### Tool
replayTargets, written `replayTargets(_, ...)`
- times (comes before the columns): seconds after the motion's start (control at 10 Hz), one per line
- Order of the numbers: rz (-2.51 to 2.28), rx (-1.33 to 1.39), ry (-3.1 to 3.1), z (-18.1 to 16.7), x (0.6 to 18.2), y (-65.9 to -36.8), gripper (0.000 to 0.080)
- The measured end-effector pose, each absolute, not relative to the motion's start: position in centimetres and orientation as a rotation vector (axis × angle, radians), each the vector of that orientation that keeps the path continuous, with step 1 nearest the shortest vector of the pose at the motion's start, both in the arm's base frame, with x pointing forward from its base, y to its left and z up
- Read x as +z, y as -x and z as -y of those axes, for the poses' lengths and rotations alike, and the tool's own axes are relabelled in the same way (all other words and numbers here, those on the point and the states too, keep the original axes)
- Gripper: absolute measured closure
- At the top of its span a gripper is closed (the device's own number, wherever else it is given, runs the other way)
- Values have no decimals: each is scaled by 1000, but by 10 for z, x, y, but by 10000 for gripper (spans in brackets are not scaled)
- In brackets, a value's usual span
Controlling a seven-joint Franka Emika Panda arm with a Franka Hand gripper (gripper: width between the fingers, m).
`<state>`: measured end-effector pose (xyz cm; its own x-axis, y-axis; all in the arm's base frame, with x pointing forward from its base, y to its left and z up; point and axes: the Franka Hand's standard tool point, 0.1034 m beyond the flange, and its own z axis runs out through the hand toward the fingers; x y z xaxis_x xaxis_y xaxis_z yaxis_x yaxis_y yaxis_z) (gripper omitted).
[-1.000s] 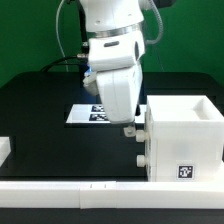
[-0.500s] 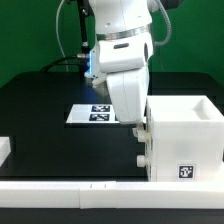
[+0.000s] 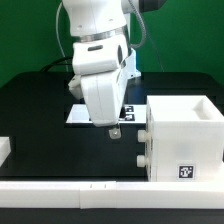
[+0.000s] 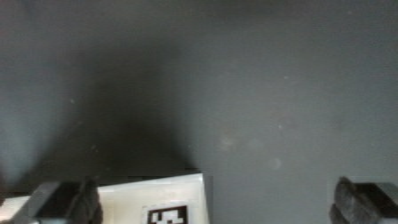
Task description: Assemble drawer
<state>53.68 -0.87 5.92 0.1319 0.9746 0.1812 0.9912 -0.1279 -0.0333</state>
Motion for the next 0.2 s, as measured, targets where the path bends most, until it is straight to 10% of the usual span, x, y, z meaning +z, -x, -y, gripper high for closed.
replayTargets(0.2, 1973, -173, 2248, 8, 59, -537, 150)
